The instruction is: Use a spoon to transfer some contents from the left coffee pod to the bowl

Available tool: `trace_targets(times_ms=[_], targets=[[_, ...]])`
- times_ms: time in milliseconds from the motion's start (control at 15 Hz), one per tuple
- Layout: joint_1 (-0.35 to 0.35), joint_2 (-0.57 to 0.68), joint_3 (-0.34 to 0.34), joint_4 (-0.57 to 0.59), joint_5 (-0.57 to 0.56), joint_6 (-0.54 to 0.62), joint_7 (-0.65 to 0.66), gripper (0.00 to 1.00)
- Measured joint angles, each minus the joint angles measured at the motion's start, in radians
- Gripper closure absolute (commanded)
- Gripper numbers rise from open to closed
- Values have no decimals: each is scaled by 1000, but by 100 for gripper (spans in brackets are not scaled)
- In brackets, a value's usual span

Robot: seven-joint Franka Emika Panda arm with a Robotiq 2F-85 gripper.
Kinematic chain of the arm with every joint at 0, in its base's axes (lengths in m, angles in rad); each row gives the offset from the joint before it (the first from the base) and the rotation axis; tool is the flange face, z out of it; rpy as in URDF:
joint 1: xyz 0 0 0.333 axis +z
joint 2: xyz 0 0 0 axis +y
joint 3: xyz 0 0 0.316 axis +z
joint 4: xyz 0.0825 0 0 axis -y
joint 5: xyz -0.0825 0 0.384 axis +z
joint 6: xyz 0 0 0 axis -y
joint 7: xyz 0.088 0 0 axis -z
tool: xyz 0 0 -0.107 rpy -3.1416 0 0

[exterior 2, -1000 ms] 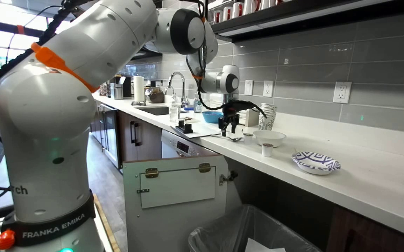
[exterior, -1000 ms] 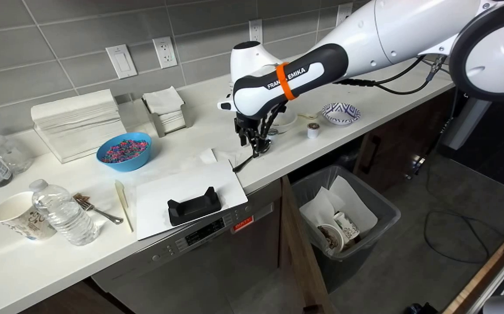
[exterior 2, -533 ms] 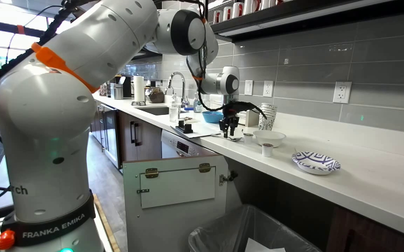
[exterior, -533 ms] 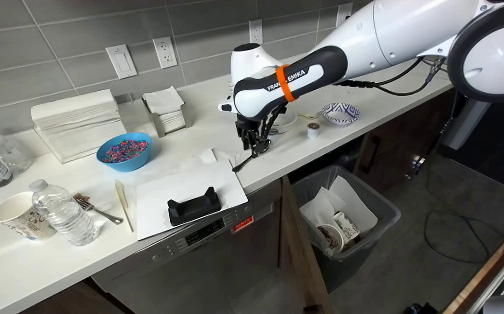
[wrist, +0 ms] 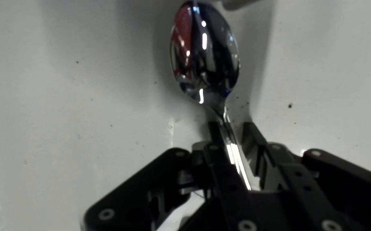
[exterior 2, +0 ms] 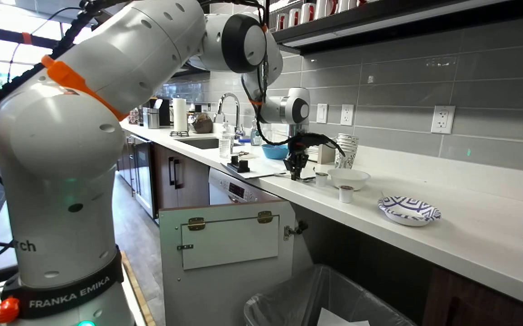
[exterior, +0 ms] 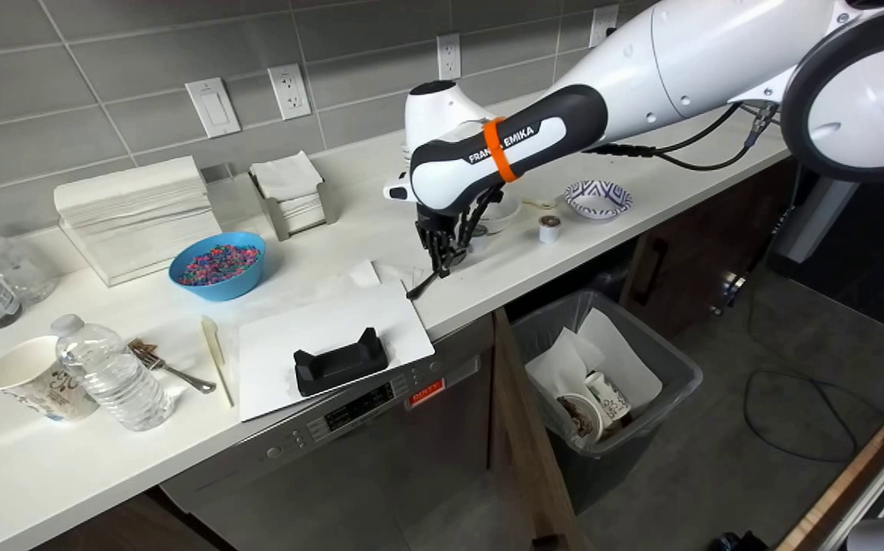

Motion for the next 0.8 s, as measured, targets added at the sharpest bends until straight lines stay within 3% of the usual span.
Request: trace_targets(times_ms=[200,333,467,800], targets=[[0,0,0,0,0,0,0,87],[0,0,0,0,0,0,0,90],[0,0,0,0,0,0,1,99],[3,-2,0,5,0,0,2,98]])
